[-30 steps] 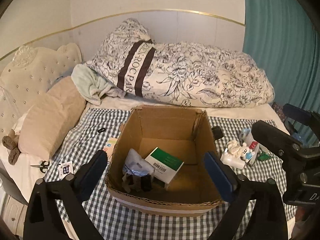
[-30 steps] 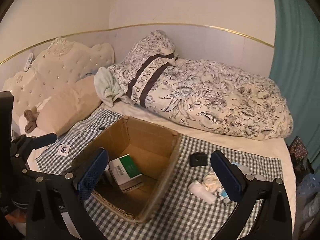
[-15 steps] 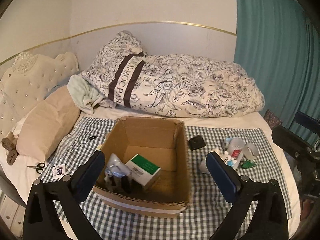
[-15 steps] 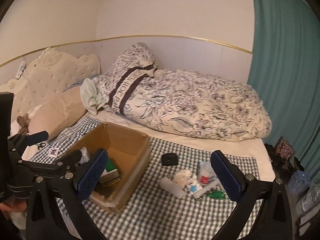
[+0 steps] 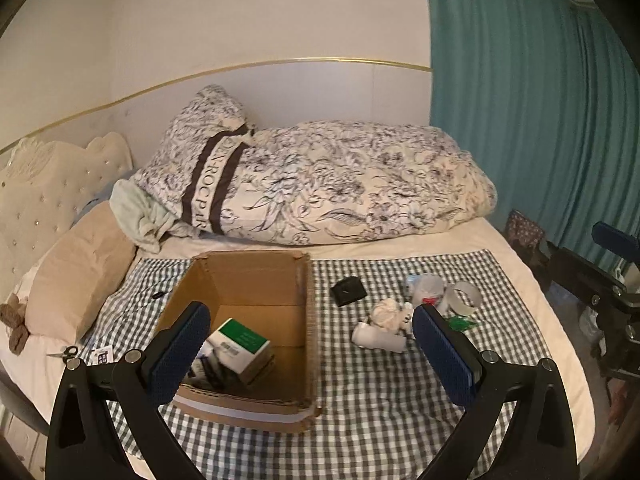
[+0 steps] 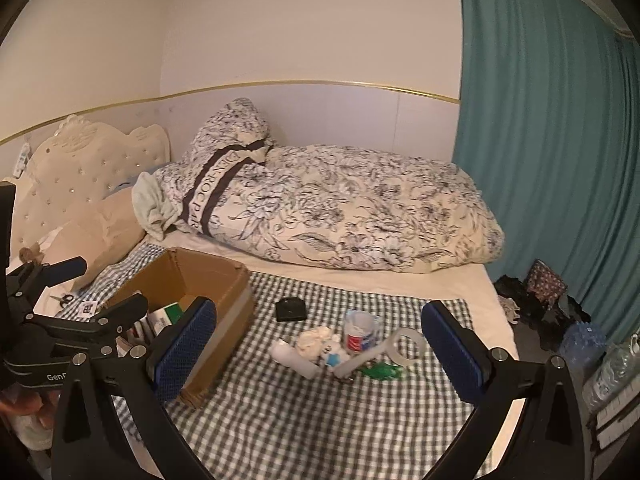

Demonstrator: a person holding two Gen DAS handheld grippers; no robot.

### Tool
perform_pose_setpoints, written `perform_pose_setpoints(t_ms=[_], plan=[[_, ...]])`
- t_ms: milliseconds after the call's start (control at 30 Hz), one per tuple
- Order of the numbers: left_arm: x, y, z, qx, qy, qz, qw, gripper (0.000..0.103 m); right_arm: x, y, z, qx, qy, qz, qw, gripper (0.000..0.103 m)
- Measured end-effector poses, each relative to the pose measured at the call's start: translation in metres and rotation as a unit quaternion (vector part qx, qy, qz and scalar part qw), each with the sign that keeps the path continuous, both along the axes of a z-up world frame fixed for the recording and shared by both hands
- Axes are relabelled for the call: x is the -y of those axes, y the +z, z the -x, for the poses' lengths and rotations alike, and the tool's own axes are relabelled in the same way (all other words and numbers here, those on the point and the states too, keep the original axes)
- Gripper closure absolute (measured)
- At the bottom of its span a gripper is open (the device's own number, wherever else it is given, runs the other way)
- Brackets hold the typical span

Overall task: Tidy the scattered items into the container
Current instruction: 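Withdraw both tools from the cardboard box back toward the remaining items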

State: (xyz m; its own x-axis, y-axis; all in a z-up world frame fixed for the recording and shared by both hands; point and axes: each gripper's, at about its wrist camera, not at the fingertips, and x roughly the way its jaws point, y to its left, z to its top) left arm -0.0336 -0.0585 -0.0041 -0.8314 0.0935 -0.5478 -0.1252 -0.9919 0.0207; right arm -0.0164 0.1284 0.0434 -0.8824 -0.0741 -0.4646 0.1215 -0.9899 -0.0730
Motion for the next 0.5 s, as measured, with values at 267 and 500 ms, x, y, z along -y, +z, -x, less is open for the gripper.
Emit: perform_pose_setpoints(t_ms=[267,500], plan=[[-0.038,-0.006,-0.003,0.004,-0.040,0.011,0.9991,0.000,-0.041,0.000,-0.011,0.000,-0.024,0.005,1.000,0.000],[-0.062,-0.014,0.003,0.011,-0.067,0.019,0.9975,0.000,-0.072,-0.008,-0.009,0.006,-0.043,0.020,0.999,0.000]])
